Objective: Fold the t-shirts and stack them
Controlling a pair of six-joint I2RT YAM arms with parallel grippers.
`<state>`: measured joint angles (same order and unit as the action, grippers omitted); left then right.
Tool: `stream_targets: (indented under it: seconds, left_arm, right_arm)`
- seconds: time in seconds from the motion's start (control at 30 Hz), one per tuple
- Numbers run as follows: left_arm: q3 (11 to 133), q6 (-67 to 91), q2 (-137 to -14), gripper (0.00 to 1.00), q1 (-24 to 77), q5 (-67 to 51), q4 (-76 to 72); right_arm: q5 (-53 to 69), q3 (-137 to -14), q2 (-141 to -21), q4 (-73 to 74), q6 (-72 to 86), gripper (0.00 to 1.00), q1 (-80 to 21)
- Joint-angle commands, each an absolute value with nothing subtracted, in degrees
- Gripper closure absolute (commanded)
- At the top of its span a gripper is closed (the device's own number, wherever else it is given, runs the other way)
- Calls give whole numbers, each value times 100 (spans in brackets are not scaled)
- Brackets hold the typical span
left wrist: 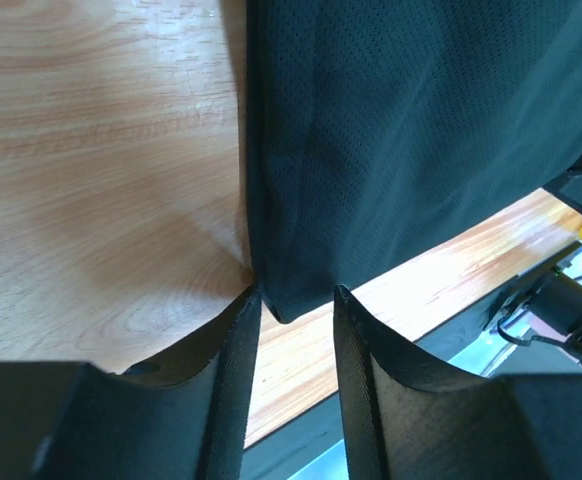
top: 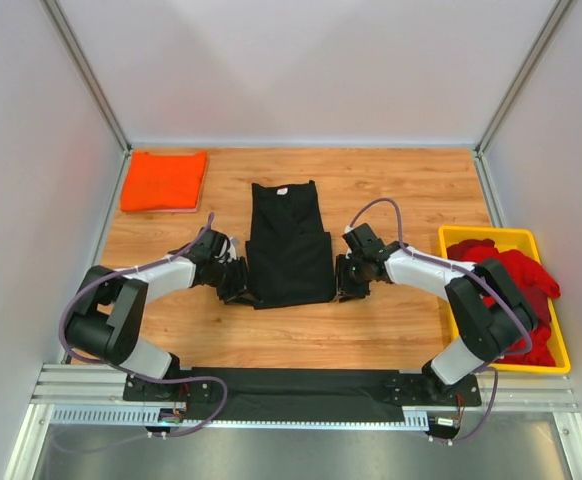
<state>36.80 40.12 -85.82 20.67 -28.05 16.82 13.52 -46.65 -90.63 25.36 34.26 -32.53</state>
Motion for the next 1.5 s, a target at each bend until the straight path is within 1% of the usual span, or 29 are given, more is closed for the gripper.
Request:
stream_targets:
  seconds: [0.0, 0.07, 0.13, 0.17, 0.2, 0.23, 0.27, 0.3, 0.37, 0.7, 0.93, 1.2, 1.33, 1.47]
  left_arm:
    - [3639, 3964, -8745, 57, 2127, -2479, 1661]
    - [3665, 3946, -8798, 62, 2127, -2470, 1661]
    - [3683, 3938, -8842, 68, 2127, -2470, 1670]
    - [3691, 3920, -8850, 79, 2136, -2461, 1687]
    - [3709, 3911, -8859, 84, 2136, -2452, 1705]
    - [3726, 3902, -8851, 89, 2136, -2443, 1740]
    - [3727, 3876, -8833, 98, 2144, -2426, 1758]
    - [3744, 3867, -8816, 100, 2145, -2426, 1767]
    - [3744, 3858, -8693, 100, 2162, -2417, 1819]
    - [3832, 3832, -8016, 100, 2303, -2101, 2478]
    - [3806, 3920, -7225, 100, 2391, -1986, 2979]
    - [4051, 4043, -6259, 100, 2461, -1987, 3444]
    - [4403, 3982, -6222, 100, 2461, -1820, 3761]
    - [4666, 3981, -6363, 100, 2461, -1811, 3867]
  right_arm:
    - [1275, -4544, -9114, 2338, 3419, 68, -3243]
    - [1222, -4526, -9097, 2329, 3401, 70, -3243]
    - [1213, -4518, -9097, 2320, 3393, 76, -3243]
    - [1222, -4509, -9071, 2303, 3358, 80, -3234]
    - [1222, -4491, -9036, 2277, 3331, 88, -3243]
    - [1204, -4465, -8992, 2250, 3322, 90, -3243]
    - [1195, -4447, -8948, 2241, 3279, 93, -3243]
    - [1195, -4430, -8825, 2206, 3261, 96, -3243]
    - [1187, -4377, -8684, 2180, 3217, 100, -3243]
    - [1178, -3920, -7814, 2285, 3296, 100, -3287]
    - [1072, -3656, -6988, 2548, 3445, 100, -3357]
    - [756, -3972, -6144, 3111, 3577, 100, -3586]
    - [441, -4305, -5924, 3366, 3551, 100, -3595]
    - [396, -4579, -5933, 3524, 3472, 100, -3586]
